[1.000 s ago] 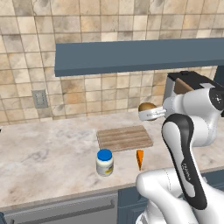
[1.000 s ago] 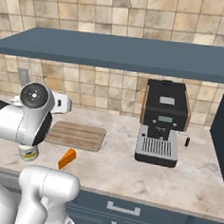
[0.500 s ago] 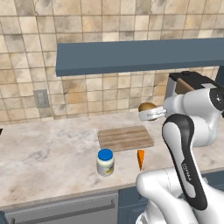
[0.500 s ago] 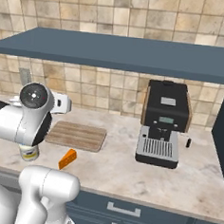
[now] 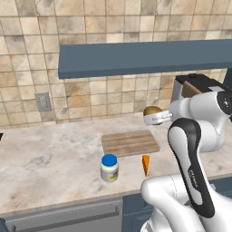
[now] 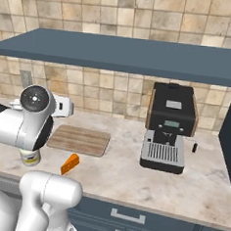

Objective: Retrieve the reheated potato from the microwave, then place the potato, cheese, and condiment on the cutting board.

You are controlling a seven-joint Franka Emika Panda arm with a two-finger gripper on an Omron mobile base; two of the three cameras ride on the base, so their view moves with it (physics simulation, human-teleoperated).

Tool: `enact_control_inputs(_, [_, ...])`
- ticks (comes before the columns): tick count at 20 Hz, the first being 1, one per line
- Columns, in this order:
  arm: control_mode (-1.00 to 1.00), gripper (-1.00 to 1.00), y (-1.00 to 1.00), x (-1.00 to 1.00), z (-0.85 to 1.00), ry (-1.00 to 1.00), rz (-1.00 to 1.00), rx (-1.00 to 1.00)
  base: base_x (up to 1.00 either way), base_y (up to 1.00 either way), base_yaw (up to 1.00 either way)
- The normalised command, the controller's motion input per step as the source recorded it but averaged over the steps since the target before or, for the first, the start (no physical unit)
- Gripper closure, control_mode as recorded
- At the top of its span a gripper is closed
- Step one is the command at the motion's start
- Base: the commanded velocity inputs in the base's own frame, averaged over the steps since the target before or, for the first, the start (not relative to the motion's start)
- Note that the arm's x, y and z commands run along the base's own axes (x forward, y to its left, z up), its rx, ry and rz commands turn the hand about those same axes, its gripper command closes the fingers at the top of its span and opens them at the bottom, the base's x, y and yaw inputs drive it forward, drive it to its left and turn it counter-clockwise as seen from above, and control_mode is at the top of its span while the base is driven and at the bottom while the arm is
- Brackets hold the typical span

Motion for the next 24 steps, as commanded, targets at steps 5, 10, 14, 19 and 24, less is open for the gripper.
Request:
enact_control_inputs(5, [-1.0, 1.0, 0.0, 0.0, 0.0, 0.0, 0.0, 0.0, 0.0, 0.0, 0.0])
enact_control_inputs(10, [-1.0, 1.0, 0.0, 0.0, 0.0, 0.0, 0.0, 0.0, 0.0, 0.0, 0.0])
enact_control_inputs(14, [-1.0, 1.0, 0.0, 0.0, 0.0, 0.0, 0.0, 0.0, 0.0, 0.0, 0.0])
enact_control_inputs(19, [-1.0, 1.0, 0.0, 0.01, 0.0, 0.0, 0.0, 0.0, 0.0, 0.0, 0.0])
enact_control_inputs(24, [-1.0, 1.0, -0.01, 0.3, -0.05, 0.1, -0.06, -0.04, 0.0, 0.0, 0.0])
